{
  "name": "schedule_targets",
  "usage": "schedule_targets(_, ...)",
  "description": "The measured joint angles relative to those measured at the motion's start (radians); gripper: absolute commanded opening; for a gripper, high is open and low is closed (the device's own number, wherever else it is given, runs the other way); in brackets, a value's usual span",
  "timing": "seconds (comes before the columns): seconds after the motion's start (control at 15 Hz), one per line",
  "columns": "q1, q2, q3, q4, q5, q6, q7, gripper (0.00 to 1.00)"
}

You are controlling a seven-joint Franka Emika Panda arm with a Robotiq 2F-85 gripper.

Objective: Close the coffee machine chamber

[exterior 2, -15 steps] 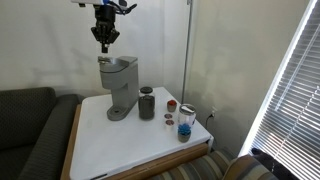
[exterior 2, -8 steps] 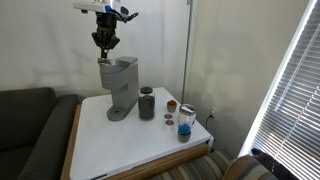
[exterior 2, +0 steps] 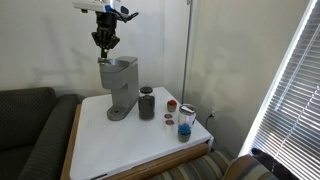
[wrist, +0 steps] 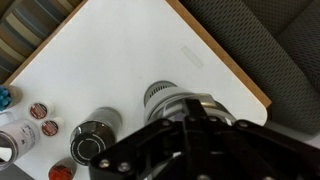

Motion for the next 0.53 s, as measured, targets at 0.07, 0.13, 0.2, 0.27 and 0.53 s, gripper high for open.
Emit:
schedule_targets(0.07, 0.001, 0.0, 0.0, 0.0, 0.0, 0.001, 0.001, 0.0)
schedule_targets(0.13, 0.002, -0.001, 0.0, 0.0, 0.0, 0.001, 0.002, 0.0)
schedule_targets(0.2, 0.002, -0.001, 0.0, 0.0, -0.001, 0.001, 0.003, 0.0)
schedule_targets(0.27, 0.002, 0.0, 0.0, 0.0, -0.001, 0.0, 0.003, 0.0)
schedule_targets(0.53, 0.002, 0.003, 0.0, 0.001, 0.0, -0.001, 0.01, 0.0)
